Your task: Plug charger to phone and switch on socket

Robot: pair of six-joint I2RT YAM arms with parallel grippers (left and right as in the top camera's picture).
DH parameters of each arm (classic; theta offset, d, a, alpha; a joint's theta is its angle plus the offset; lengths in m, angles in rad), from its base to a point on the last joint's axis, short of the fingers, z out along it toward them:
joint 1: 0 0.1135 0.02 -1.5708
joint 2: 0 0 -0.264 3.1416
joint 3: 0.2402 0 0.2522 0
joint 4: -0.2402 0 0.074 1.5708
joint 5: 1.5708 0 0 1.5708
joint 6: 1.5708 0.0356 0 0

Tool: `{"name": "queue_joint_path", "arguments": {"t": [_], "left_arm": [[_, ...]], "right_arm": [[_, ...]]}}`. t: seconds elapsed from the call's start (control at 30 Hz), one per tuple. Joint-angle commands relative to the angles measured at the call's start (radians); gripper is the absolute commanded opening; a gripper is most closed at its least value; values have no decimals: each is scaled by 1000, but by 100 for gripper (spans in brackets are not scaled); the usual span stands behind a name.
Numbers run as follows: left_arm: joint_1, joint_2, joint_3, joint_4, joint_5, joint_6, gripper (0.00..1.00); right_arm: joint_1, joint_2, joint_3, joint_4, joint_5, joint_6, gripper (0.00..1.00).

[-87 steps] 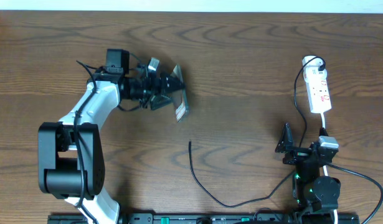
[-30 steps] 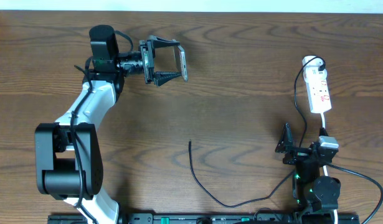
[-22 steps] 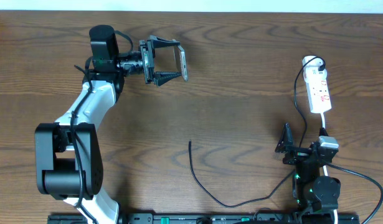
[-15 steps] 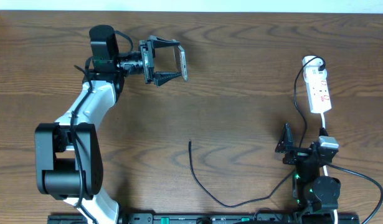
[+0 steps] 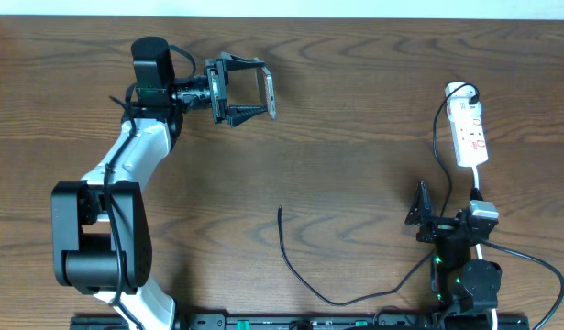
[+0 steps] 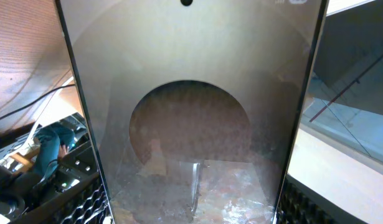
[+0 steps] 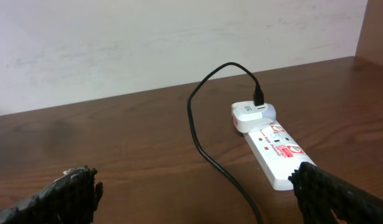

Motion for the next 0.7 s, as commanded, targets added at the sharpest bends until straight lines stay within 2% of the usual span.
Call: {"name": "queue_joint_path", "arguments": {"t": [0.0,0.23,0.37,0.67], "left_arm": [[3,-24,23,12,31,23,7],[3,-24,23,11,-30,90,7],[3,-24,22,-1,-95,180,7],[3,-22,20,-44,-193,502,7]], "right_arm": [[-6,-2,-2,-3,12,-15,99],[-6,-2,-2,-3,12,-15,99],[-6,-2,-2,-3,12,-15,99],[-6,-2,-2,-3,8,-14,99]]}}
